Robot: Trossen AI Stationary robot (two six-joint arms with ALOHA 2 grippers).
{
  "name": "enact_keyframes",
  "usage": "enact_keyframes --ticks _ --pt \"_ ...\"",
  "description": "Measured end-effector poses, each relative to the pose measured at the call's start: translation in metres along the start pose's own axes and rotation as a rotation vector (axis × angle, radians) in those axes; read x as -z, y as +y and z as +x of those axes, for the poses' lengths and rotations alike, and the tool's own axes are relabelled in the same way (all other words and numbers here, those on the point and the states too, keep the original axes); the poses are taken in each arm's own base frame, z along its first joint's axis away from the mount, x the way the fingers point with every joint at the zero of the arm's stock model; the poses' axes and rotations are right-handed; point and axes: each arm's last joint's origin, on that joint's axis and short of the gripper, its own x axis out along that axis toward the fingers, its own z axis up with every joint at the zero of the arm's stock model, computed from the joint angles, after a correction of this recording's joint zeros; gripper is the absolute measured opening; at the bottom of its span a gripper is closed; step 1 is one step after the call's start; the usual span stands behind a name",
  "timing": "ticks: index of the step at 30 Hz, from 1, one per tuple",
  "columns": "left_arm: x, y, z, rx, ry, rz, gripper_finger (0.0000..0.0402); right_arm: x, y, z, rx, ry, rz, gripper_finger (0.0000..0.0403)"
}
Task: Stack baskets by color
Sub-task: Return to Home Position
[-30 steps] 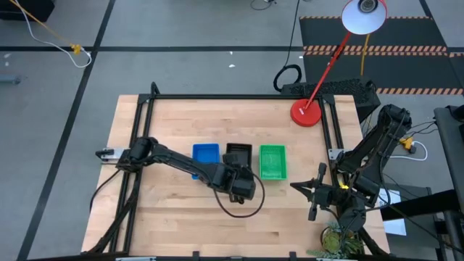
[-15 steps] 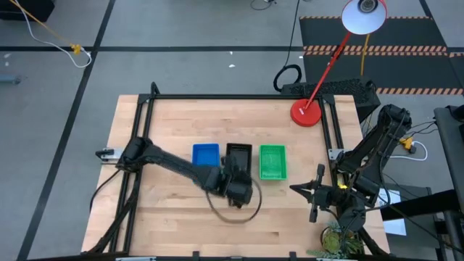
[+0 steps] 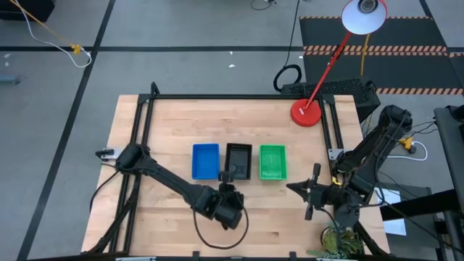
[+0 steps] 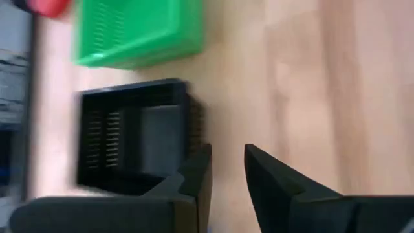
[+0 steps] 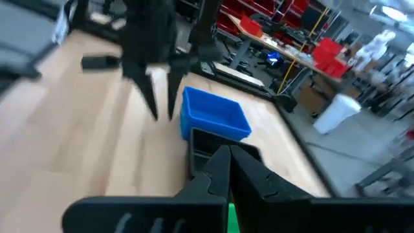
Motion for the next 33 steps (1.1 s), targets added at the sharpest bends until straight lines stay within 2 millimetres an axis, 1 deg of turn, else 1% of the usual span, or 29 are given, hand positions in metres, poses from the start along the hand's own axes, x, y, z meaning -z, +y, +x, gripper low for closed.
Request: enact_keyframes --ticks 3,5,8,12,17,19,22,25,29,33 --pt "0.002 0.016 -0.015 -0.039 -0.033 0.006 0.0079 -0.001 -0.008 0.007 0.029 0.016 -0.105 0.0" --pt "0.005 0.033 -0.025 -0.048 -0.059 -0.027 0.0069 -0.004 -0.02 0.013 0.02 0.032 -0.123 0.0" --pt "0.02 0.06 -0.035 -0.06 -0.104 -0.1 0.005 -0.008 -0.042 0.021 -0.048 0.045 -0.119 0.0" --pt "0.051 0.091 -0.049 -0.035 -0.23 -0.195 0.0027 0.002 -0.07 0.026 -0.077 0.006 -0.097 0.0" --pt "0.092 0.115 -0.058 0.027 -0.411 -0.289 0.0004 0.03 -0.091 0.024 -0.085 -0.067 -0.086 0.0" --pt "0.11 0.122 -0.06 0.063 -0.473 -0.309 0.0004 0.044 -0.095 0.022 -0.087 -0.088 -0.067 0.0" --pt "0.132 0.128 -0.06 0.121 -0.584 -0.31 0.0011 0.064 -0.099 0.02 -0.105 -0.1 -0.03 0.0" --pt "0.151 0.132 -0.06 0.118 -0.681 -0.323 0.0013 0.079 -0.101 0.019 -0.097 -0.117 -0.006 0.0" --pt "0.177 0.131 -0.054 0.104 -0.737 -0.344 0.0003 0.094 -0.101 0.021 -0.049 -0.178 0.023 0.0" --pt "0.203 0.125 -0.042 0.097 -0.783 -0.366 0.0011 0.108 -0.098 0.024 -0.045 -0.186 0.03 0.0"
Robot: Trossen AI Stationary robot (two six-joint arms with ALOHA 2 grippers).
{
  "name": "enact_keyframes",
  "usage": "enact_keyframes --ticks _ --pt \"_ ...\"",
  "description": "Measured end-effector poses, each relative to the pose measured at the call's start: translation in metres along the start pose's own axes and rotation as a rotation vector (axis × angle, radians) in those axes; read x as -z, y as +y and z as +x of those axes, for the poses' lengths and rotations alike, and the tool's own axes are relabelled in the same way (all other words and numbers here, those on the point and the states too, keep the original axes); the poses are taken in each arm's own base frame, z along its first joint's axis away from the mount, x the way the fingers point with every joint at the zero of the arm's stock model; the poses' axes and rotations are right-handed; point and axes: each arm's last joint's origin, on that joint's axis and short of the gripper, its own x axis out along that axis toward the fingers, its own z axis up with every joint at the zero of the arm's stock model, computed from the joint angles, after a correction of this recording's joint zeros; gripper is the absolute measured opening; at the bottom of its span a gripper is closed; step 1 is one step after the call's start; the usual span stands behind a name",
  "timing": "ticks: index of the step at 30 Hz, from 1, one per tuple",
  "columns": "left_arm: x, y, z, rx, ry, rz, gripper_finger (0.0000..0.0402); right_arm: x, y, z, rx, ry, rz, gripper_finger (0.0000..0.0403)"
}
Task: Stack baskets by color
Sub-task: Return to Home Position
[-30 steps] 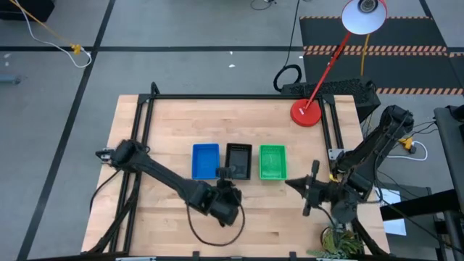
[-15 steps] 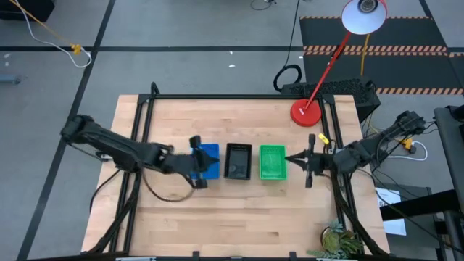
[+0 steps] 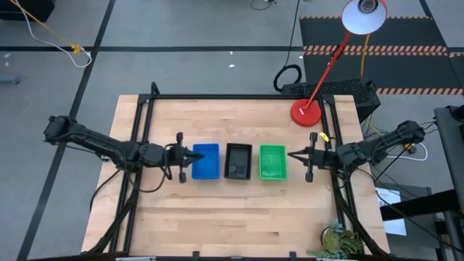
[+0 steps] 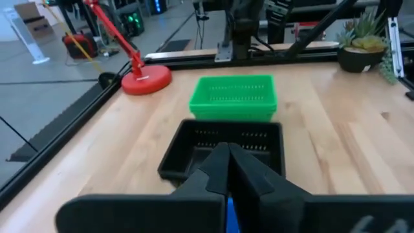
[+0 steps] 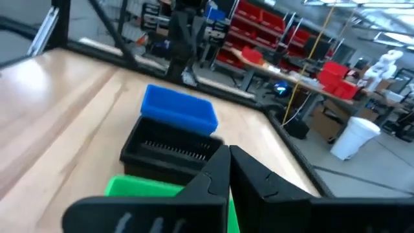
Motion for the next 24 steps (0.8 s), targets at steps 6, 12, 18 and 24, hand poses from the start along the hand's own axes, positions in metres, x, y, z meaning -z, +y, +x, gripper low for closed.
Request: enact_keyframes --ticks 6,12,18,24 --pt "0.034 0.004 -0.014 0.015 -0.06 -0.005 0.0004 0.011 0.001 0.002 0.015 0.008 0.034 0.0" --pt "0.055 0.005 -0.025 0.091 -0.13 -0.013 0.001 0.019 0.005 0.002 -0.028 0.019 0.073 0.0" --pt "0.068 0.007 -0.033 0.113 -0.168 0.0 0.0004 0.024 0.007 0.001 -0.041 0.017 0.107 0.0" --pt "0.077 0.009 -0.038 0.114 -0.174 0.007 0.0011 0.032 0.008 -0.002 -0.037 0.003 0.113 0.0"
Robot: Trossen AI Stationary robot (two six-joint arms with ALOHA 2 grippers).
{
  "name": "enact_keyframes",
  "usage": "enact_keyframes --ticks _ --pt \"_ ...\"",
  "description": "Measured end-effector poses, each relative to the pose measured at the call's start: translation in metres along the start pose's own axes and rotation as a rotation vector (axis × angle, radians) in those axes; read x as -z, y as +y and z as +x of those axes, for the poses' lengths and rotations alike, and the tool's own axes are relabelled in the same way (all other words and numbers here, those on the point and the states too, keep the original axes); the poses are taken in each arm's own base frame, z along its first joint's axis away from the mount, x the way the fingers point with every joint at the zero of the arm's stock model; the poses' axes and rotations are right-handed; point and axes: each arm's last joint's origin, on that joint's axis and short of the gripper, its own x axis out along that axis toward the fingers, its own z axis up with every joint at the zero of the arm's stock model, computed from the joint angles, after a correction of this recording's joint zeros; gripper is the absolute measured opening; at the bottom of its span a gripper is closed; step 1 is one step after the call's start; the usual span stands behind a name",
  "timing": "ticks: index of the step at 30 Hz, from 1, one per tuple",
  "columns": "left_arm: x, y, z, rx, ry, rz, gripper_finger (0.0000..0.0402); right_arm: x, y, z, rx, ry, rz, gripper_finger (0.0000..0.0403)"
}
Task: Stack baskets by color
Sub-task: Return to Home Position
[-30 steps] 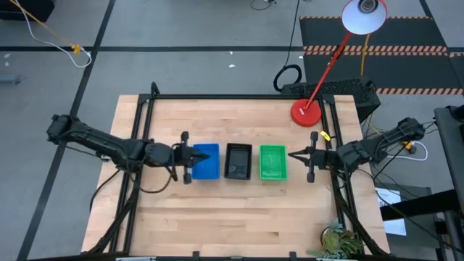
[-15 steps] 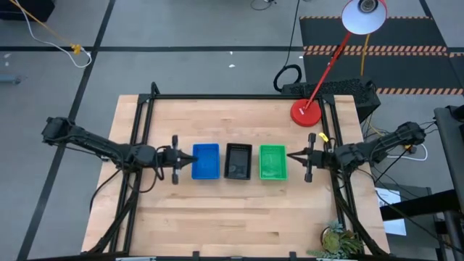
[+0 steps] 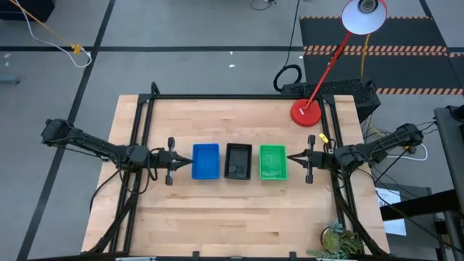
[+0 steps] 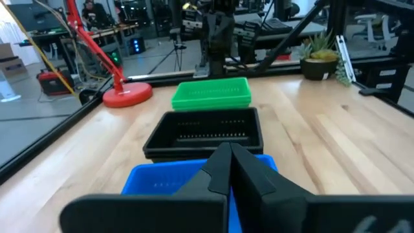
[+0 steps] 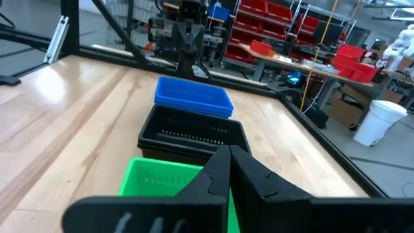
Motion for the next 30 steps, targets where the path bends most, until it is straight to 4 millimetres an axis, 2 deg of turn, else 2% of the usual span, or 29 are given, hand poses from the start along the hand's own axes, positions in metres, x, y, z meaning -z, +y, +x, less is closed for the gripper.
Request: enact_keyframes --ticks 15,21,26,30 --pt "0.001 0.0 -0.001 0.001 0.007 0.007 0.0003 -0.007 -0.006 -0.013 -0.021 -0.159 -0.004 0.0" --pt "0.001 0.0 -0.001 0.0 0.003 -0.003 0.0013 -0.008 -0.009 -0.018 -0.059 -0.208 -0.012 0.0" --pt "-0.001 0.0 -0.001 -0.001 -0.015 0.01 0.0003 -0.007 -0.012 -0.017 -0.086 -0.208 -0.015 0.0" --pt "-0.001 0.0 -0.001 -0.002 -0.016 0.006 0.0011 -0.006 -0.016 -0.015 -0.08 -0.208 -0.027 0.0"
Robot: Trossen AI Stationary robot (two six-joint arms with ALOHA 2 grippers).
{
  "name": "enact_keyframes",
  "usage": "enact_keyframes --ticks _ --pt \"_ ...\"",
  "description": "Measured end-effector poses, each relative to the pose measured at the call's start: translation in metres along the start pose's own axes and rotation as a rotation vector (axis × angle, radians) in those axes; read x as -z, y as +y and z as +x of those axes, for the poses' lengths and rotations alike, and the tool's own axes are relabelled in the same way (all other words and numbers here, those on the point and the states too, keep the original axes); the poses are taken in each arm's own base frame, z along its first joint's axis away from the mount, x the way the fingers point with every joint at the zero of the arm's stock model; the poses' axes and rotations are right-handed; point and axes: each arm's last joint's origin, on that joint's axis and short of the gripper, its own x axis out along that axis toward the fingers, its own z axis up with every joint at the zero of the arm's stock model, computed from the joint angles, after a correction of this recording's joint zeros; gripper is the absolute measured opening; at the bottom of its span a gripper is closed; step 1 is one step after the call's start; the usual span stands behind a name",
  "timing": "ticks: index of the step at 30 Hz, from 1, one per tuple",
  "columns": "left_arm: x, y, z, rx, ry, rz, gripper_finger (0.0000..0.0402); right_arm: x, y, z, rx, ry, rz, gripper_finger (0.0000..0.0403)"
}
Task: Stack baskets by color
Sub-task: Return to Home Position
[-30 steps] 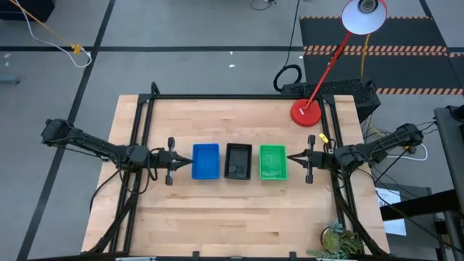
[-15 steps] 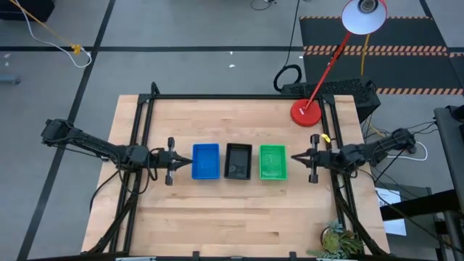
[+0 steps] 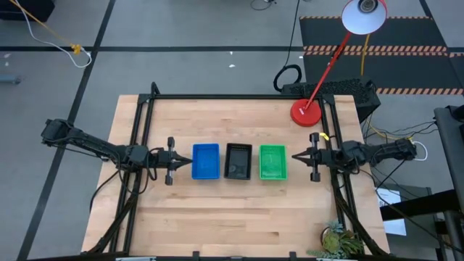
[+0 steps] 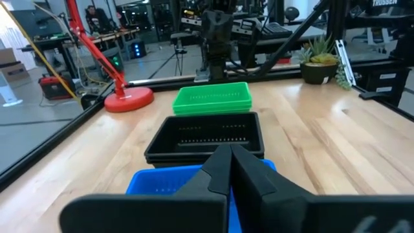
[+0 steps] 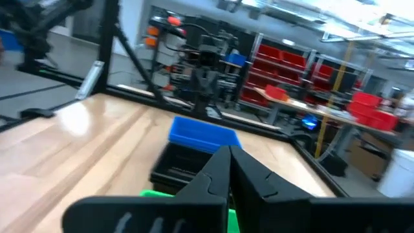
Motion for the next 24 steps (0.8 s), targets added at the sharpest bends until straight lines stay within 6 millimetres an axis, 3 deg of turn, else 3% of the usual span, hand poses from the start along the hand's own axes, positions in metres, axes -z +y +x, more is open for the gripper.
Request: enact_keyframes --ticks 9,24 --pt "-0.0001 0.0 0.0 0.0 -0.001 -0.001 0.0006 0.0051 -0.0103 0.0012 0.025 0.028 0.027 0.0" --pt "-0.006 0.0016 -0.0047 -0.003 -0.048 0.027 0.0004 0.0065 -0.0104 0.0012 -0.002 0.035 0.047 0.0"
